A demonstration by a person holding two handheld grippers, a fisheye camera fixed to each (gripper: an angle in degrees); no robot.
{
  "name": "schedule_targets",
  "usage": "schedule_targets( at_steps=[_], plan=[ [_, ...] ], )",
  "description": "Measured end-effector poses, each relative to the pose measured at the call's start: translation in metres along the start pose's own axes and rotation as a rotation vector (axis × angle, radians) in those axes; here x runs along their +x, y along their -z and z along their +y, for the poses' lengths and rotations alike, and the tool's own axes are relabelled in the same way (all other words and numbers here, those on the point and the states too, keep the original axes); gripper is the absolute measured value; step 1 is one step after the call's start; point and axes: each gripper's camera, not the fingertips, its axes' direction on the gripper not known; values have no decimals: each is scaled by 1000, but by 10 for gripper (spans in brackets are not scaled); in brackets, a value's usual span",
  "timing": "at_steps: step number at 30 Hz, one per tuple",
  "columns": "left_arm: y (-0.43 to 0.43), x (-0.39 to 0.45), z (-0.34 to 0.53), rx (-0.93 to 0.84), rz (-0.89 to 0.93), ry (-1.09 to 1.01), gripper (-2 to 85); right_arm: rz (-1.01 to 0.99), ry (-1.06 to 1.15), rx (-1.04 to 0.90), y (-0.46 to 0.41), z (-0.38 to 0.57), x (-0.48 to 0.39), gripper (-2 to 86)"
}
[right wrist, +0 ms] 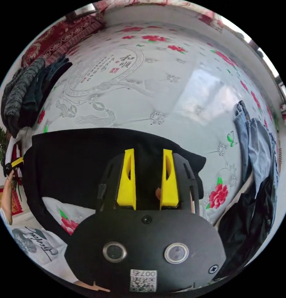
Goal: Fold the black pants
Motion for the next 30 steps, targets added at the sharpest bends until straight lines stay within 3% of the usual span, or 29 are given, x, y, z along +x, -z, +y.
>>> schedule_targets(
  at_steps=[6,11,17,24,30],
  plan=[
    [14,-25,12,26,79,54,-6,22,14,24,26,26,-5,4],
    [82,-44,56,217,205,94,-9,59,21,323,144,111,3,-1],
    [164,-29,127,382,234,-7,-8,18,8,526,245,238,1,-2],
    [200,-5,222,460,284,-125,-8,72,-24,461,255,380,-12,-3],
    [139,41,282,251,288,-107,-8,63,-177,167,162,501,-28,-3]
  ],
)
